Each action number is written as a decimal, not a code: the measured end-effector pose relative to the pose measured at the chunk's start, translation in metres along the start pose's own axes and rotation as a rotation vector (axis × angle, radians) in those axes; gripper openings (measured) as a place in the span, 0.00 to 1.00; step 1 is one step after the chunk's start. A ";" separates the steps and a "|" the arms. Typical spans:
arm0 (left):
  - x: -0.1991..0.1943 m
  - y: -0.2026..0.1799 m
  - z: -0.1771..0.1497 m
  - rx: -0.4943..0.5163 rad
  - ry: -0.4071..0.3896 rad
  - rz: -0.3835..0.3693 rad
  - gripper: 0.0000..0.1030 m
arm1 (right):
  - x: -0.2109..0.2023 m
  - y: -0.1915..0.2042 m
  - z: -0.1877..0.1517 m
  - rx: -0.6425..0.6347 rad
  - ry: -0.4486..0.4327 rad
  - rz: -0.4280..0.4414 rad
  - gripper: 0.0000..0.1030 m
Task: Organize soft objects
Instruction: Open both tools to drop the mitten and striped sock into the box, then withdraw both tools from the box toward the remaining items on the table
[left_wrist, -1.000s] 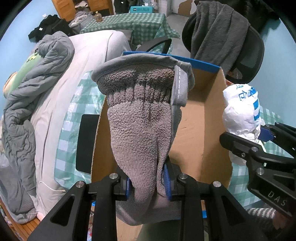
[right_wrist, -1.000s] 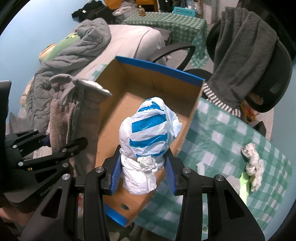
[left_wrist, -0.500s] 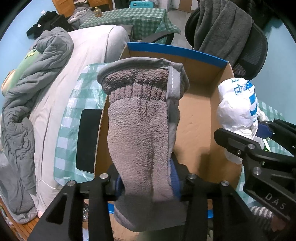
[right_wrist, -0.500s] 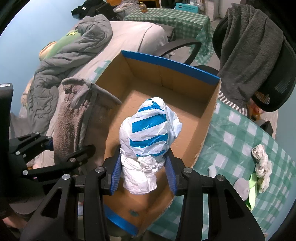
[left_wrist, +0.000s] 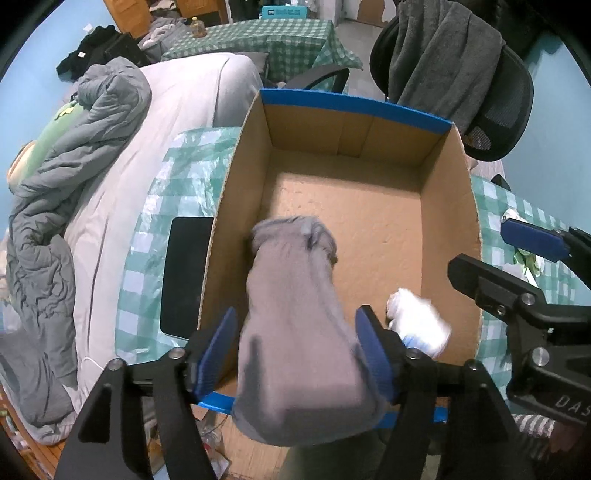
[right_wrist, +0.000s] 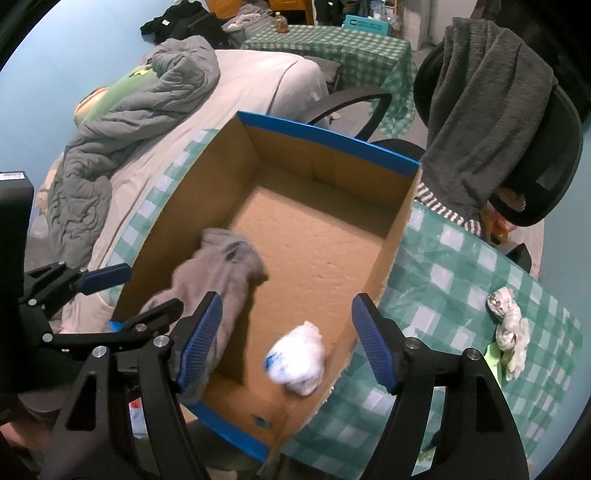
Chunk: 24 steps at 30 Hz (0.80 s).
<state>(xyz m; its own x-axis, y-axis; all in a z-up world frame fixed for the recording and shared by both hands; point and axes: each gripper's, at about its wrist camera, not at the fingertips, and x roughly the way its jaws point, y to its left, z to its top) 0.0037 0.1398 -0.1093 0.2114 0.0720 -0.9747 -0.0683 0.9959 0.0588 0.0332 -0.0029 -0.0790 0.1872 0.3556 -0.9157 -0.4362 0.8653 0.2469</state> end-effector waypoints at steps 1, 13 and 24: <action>-0.001 -0.001 0.000 -0.001 -0.002 0.002 0.67 | -0.002 -0.001 -0.001 0.000 -0.004 -0.003 0.72; -0.020 -0.022 0.001 0.015 -0.019 -0.009 0.68 | -0.024 -0.025 -0.014 0.043 -0.029 -0.023 0.72; -0.028 -0.060 0.001 0.041 -0.019 -0.025 0.68 | -0.039 -0.066 -0.034 0.091 -0.033 -0.048 0.72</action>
<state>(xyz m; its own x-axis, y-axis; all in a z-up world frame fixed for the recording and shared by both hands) 0.0030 0.0780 -0.0852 0.2309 0.0480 -0.9718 -0.0232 0.9988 0.0439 0.0243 -0.0860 -0.0701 0.2358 0.3232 -0.9165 -0.3449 0.9095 0.2320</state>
